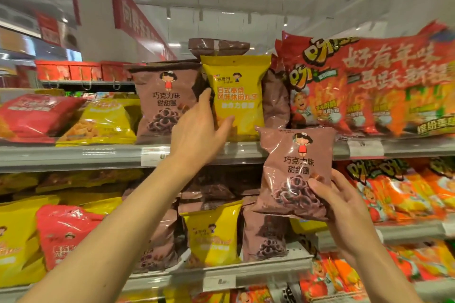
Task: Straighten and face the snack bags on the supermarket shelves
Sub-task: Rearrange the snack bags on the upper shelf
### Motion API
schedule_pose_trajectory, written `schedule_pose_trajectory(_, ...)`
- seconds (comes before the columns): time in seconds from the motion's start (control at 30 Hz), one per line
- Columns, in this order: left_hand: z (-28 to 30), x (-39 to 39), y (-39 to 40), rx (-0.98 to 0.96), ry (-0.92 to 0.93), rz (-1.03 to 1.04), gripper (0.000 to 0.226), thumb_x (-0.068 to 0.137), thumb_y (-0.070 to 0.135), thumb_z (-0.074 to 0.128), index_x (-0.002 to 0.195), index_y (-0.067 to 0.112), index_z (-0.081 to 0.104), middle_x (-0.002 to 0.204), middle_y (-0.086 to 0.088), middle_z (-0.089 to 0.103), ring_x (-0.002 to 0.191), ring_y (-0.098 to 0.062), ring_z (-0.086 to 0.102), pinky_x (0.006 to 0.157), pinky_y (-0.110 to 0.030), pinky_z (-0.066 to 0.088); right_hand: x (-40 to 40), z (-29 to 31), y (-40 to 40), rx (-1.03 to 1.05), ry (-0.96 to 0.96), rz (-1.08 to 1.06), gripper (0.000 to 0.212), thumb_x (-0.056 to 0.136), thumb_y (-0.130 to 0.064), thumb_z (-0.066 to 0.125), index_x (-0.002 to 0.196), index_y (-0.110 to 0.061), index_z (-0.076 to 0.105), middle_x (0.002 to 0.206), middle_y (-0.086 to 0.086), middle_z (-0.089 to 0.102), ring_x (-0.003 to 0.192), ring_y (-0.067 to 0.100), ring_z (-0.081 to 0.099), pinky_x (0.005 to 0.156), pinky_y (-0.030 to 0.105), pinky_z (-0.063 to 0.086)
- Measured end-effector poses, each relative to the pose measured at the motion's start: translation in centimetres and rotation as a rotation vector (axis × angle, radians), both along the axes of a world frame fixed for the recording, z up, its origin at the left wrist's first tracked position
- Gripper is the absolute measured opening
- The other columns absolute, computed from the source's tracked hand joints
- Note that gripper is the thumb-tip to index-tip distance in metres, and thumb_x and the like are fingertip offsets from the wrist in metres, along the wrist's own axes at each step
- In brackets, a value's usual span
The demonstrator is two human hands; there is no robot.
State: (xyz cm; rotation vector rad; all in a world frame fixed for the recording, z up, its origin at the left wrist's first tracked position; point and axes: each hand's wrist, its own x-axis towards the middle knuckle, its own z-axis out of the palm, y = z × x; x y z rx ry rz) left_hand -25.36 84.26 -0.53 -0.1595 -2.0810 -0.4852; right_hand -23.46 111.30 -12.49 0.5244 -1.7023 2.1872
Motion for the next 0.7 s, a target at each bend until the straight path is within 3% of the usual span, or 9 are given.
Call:
schedule_pose_trajectory(0.07,0.7,-0.8,0.5,-0.037,-0.018,0.096,0.067,0.095,0.064,0.055,0.14,0.015,0.048,0.112,-0.01,0.072,0.101,-0.035,0.068,0.072,-0.043,0.05,-0.2,0.3,0.0,-0.004,0.004,-0.015,0.054,0.067,-0.042,0.081,0.119,-0.03,0.071,0.115,0.004,0.078,0.104,0.025,0.075,0.084,0.04,0.06)
schedule_pose_trajectory(0.13,1.3,-1.4,0.8,-0.043,-0.046,0.12,0.06,0.093,0.066,0.055,0.127,0.017,0.058,0.107,-0.009,0.072,0.1,-0.035,0.067,0.072,-0.041,0.048,-0.4,0.5,0.0,-0.004,0.005,-0.019,0.059,0.068,-0.041,0.081,0.123,-0.026,0.069,0.115,0.004,0.078,0.104,0.025,0.075,0.089,0.041,0.054)
schedule_pose_trajectory(0.23,1.8,-1.9,0.7,0.033,-0.051,-0.009,0.049,0.092,0.062,0.061,0.12,0.021,0.065,0.107,-0.002,0.074,0.098,-0.028,0.069,0.08,-0.044,0.056,-0.6,0.6,0.3,0.017,0.007,-0.017,0.059,0.071,-0.04,0.08,0.126,-0.025,0.066,0.115,0.003,0.078,0.104,0.024,0.076,0.084,0.037,0.057)
schedule_pose_trajectory(0.33,1.6,-1.8,0.5,0.102,0.01,-0.106,0.042,0.091,0.059,0.065,0.112,0.023,0.071,0.101,0.004,0.075,0.09,-0.019,0.069,0.078,-0.041,0.056,-0.6,0.6,0.6,0.014,0.009,-0.012,0.055,0.074,-0.037,0.078,0.126,-0.024,0.066,0.113,0.003,0.078,0.102,0.022,0.076,0.073,0.025,0.061)
schedule_pose_trajectory(0.47,1.2,-1.7,0.7,0.187,0.091,-0.179,0.034,0.091,0.055,0.068,0.102,0.023,0.07,0.094,0.005,0.071,0.088,-0.018,0.063,0.078,-0.043,0.052,-0.7,0.8,0.6,0.004,-0.002,-0.014,0.052,0.076,-0.034,0.076,0.126,-0.023,0.066,0.113,0.003,0.078,0.101,0.023,0.076,0.072,0.025,0.061)
schedule_pose_trajectory(0.6,1.9,-1.4,0.7,0.23,0.142,-0.204,0.036,0.092,0.057,0.066,0.098,0.022,0.069,0.091,0.005,0.068,0.09,-0.019,0.059,0.08,-0.046,0.051,-0.7,0.9,0.6,-0.008,-0.005,-0.021,0.058,0.073,-0.037,0.079,0.128,-0.024,0.066,0.114,0.004,0.078,0.103,0.025,0.076,0.084,0.039,0.056)
schedule_pose_trajectory(0.7,2.4,-0.9,0.2,0.319,0.136,-0.287,0.041,0.093,0.059,0.065,0.095,0.019,0.066,0.087,-0.002,0.071,0.088,-0.03,0.068,0.077,-0.054,0.056,-0.5,1.2,0.6,-0.023,0.002,-0.013,0.059,0.07,-0.04,0.08,0.126,-0.025,0.067,0.114,0.004,0.078,0.102,0.024,0.076,0.074,0.031,0.061)
